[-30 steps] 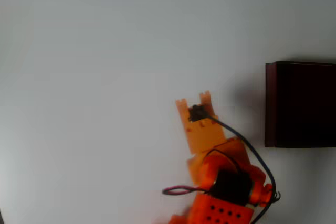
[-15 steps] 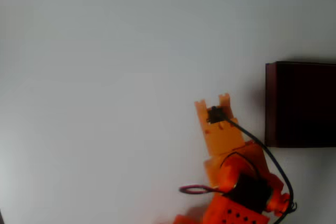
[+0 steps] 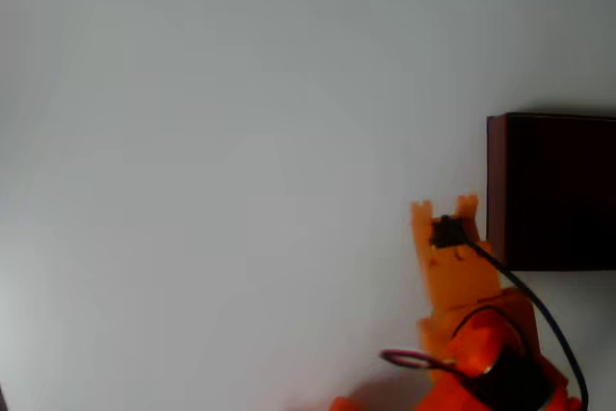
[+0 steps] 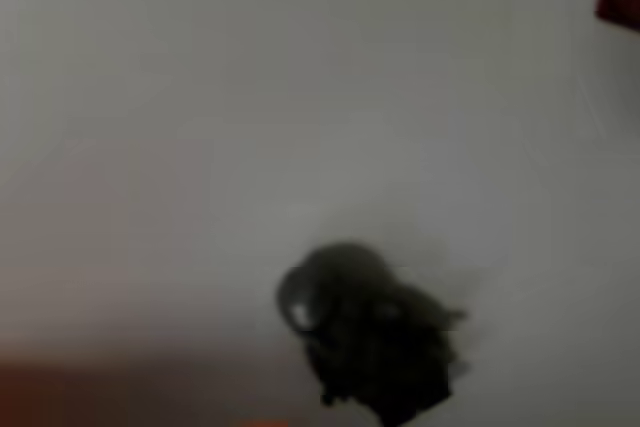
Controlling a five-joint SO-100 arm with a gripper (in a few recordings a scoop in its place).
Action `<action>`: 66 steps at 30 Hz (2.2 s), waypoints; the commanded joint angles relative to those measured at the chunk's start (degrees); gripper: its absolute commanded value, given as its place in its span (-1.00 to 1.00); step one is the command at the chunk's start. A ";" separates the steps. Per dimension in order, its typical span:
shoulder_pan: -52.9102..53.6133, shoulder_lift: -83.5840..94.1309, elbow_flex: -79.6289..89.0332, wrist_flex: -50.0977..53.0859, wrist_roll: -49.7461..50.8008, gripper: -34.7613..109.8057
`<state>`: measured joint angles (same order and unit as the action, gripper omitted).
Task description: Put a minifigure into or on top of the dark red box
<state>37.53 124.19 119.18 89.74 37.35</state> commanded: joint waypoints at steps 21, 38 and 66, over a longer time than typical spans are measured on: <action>4.04 -12.39 -8.26 15.91 71.28 -0.18; 14.59 -9.93 -6.42 12.74 108.98 -0.21; 7.03 14.50 27.69 -16.52 126.30 -0.20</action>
<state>42.54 136.41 144.67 76.46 165.85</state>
